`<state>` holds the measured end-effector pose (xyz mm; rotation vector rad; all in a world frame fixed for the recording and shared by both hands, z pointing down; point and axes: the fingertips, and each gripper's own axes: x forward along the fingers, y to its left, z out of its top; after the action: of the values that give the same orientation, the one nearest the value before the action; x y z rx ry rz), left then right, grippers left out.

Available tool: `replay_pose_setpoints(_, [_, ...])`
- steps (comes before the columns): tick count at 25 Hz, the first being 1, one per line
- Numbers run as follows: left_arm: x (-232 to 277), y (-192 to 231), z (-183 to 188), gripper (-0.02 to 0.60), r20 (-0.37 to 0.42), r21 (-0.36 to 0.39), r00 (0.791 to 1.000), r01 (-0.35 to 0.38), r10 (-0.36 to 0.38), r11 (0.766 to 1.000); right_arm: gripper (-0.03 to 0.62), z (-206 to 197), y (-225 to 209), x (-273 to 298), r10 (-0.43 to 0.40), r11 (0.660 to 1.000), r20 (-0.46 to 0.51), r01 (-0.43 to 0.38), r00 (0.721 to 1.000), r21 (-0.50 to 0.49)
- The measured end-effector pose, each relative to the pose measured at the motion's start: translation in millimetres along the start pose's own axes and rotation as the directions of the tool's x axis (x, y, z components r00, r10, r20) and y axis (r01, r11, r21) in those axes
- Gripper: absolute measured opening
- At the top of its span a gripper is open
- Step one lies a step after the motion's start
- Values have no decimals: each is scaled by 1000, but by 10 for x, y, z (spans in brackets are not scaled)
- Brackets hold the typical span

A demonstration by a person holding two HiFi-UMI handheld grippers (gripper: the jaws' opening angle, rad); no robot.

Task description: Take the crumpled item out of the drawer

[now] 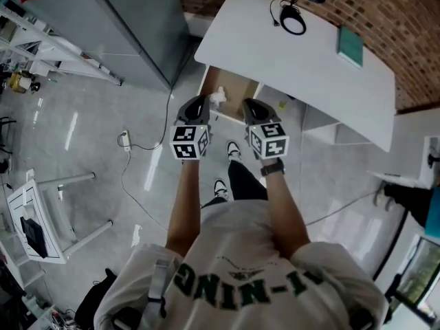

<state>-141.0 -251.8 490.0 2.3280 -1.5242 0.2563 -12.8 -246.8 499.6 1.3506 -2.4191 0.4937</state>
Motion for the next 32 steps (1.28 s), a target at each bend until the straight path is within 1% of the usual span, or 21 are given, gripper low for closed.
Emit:
replay_pose_setpoints(5, [487,70,-330,2,-111,-4,994,23,-23,1000,5,-123,-273,363,2,999,-50,1,999,51])
replay_pose_setpoints(8, [739,131,-599,2,-179,-5,983,38,-38,999,5,-276,-363,534,2,998,-91,4,996,66])
replay_pose_setpoints(11, [1001,188,-838,2,-242,-11,969,52,-54,999,5,-414,-474,666,4,996,-125,6,992,85])
replay_pose_setpoints(12, [1098,207,-909,8,-260,-26,964,55,-60,998,5,-453,-523,709,5,996,-133,7,991,92])
replay_pose_setpoints(14, [1289,247,-1043,45,-293,-56,953,57,-71,997,5,-535,-617,796,7,994,-150,9,989,110])
replay_pose_setpoints(15, [1376,276,-1116,51,-310,-64,948,56,-73,996,5,-579,-652,841,9,993,-157,10,988,119])
replay_pose_setpoints(21, [1839,521,-1583,88,-388,-65,917,72,-91,995,5,-821,-734,1152,20,988,-184,8,983,153])
replay_pose_setpoints(23, [2015,552,-1747,112,-423,-45,900,101,-110,994,5,-861,-776,1270,33,986,-182,-2,983,168])
replay_pose_setpoints(27, [2277,584,-2138,149,-521,45,842,191,-141,981,5,-963,-805,1464,56,982,-173,-24,983,186])
replay_pose_setpoints(32, [2543,563,-2440,176,-579,73,793,281,-189,957,5,-1199,-864,1600,56,978,-185,-17,981,208])
